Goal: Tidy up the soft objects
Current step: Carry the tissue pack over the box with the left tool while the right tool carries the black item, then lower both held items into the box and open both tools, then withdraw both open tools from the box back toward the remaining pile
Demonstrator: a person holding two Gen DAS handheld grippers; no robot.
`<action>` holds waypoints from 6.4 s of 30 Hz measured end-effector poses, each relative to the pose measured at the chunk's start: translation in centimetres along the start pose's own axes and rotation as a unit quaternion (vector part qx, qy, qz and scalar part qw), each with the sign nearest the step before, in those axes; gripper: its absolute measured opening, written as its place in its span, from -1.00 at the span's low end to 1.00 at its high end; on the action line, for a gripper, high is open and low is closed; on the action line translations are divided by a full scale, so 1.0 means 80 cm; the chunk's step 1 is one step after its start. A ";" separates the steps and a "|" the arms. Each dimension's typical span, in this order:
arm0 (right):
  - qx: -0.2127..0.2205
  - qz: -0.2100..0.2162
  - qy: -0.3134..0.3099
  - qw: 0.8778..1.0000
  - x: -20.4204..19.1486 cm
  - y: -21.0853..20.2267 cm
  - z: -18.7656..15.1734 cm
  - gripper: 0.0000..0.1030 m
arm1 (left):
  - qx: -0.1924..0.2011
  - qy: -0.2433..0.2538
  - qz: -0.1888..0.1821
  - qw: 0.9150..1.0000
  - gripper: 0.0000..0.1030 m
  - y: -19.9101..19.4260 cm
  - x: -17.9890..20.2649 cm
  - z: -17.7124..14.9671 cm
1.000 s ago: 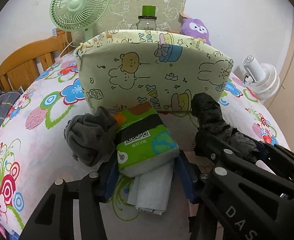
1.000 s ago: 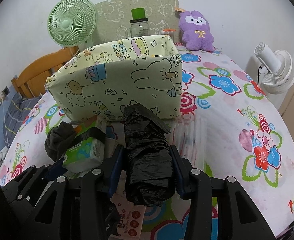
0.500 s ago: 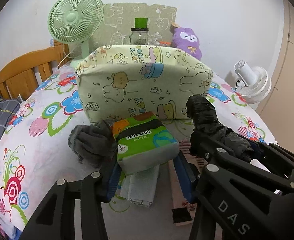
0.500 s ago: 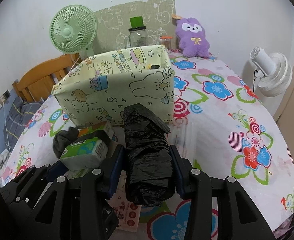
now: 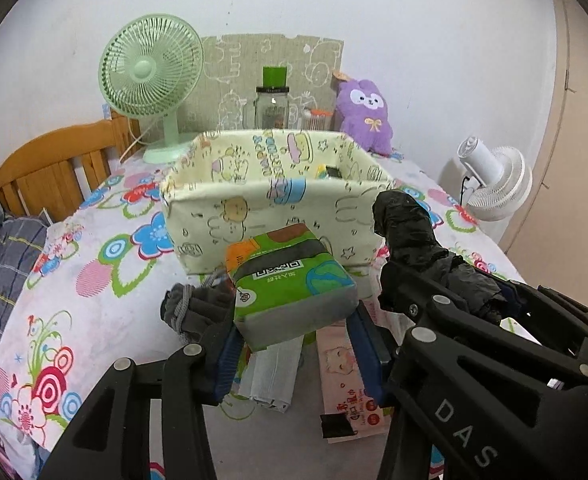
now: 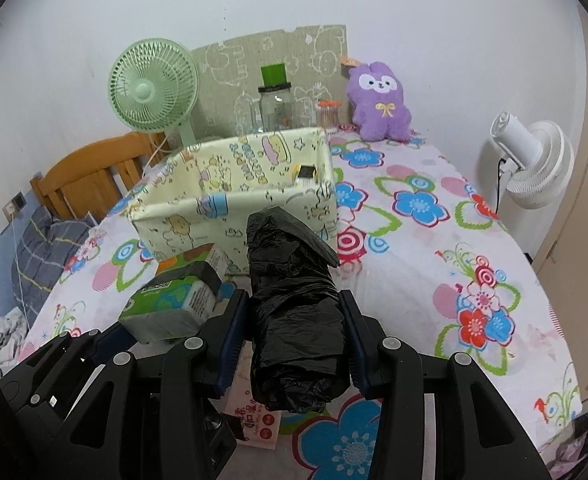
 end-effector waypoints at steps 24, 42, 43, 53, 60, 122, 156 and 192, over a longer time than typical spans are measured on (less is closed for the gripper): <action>0.066 -0.002 -0.006 0.998 -0.012 -0.080 0.055 -0.06 | 0.065 0.005 -0.004 0.998 0.00 -0.074 0.007 0.057; 0.078 0.001 -0.008 0.997 -0.020 -0.065 0.091 -0.06 | 0.078 0.006 0.000 0.997 0.00 -0.060 -0.003 0.093; 0.078 0.001 -0.008 0.997 -0.020 -0.063 0.092 -0.06 | 0.079 0.007 0.000 0.997 0.00 -0.058 -0.003 0.096; 0.080 0.004 -0.007 0.997 -0.021 -0.045 0.113 -0.06 | 0.082 0.006 0.003 0.997 0.00 -0.042 -0.008 0.117; 0.078 0.007 -0.006 0.997 -0.024 -0.027 0.128 -0.06 | 0.084 0.007 0.008 0.996 0.00 -0.029 -0.014 0.130; -0.018 0.053 -0.031 0.998 -0.053 0.145 0.159 0.61 | -0.039 -0.008 0.010 0.999 0.68 0.118 -0.075 0.138; 0.052 0.035 -0.028 0.998 -0.034 0.018 0.163 0.68 | 0.029 0.020 0.011 0.999 1.00 0.010 -0.029 0.156; 0.070 0.018 -0.033 0.997 -0.027 -0.063 0.101 0.77 | 0.066 0.039 0.006 0.997 1.00 -0.062 -0.001 0.104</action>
Point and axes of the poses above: each gripper's, at about its wrist camera, not at the fingertips, and y roughly the way its jaws point, x to its right, z to its top, the point moved 7 cm from there along y, roughly the way its jaws point, and after that the axes turned 3 degrees about -z, right-handed, at the moved point
